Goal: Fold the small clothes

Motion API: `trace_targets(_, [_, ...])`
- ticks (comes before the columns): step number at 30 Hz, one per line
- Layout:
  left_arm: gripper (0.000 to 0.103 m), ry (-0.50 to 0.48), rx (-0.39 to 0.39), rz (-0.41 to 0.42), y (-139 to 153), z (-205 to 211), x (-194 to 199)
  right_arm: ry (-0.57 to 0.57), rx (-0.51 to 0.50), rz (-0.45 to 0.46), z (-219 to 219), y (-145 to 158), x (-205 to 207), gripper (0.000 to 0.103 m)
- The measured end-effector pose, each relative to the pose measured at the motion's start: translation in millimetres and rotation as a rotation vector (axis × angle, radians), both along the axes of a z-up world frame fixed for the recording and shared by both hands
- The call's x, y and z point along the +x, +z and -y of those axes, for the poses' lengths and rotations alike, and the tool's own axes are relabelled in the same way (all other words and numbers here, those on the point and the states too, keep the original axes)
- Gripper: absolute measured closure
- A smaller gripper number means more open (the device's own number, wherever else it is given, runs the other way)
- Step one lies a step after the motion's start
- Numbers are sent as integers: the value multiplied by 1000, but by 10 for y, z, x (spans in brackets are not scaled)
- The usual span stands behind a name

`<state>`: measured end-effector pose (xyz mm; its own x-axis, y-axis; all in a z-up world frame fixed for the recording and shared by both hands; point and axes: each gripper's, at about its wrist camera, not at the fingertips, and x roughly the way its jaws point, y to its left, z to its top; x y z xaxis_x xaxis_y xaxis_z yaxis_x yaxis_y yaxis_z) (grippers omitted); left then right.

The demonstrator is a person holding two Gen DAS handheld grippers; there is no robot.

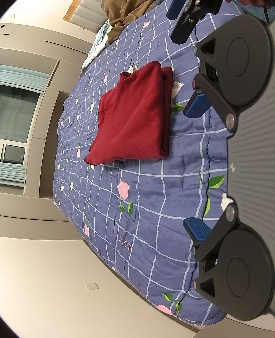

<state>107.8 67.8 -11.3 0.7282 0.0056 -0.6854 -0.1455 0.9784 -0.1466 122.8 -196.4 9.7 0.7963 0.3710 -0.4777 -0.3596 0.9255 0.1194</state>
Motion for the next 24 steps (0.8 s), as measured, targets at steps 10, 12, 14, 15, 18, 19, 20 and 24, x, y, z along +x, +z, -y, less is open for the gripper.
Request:
trace_targets(10, [1,-6,3,-30,1,44,32,-3,-1,-9,2,-29,16,1])
trace_targets(12, [1,-6,3,-29,-5,46,34,-5,-1,-12,5,-31,23,1])
trace_targets(14, [1,-5,3,-31,-11,44,38,-5,-3,-16,3,-34,29,1])
trace_targets(15, [1,-5,3,-32,-14,43,41,-5,-3,-18,3,-35,31,1])
trace_targets(18, [1,-10,-1,-34,-23,41,53,-5,-5,-24,-5,-44,40,1])
trace_targets(19, [1,-11,0,-36,-28,42,57,-5,-6,-26,-7,-47,45,1])
trace_targets(20, [1,-13,-1,-38,-32,43,59,-5,-6,-28,-6,-50,47,1])
trace_targets(24, [1,-17,-3,-42,-43,49,69,-7,-8,-34,-10,-58,66,1])
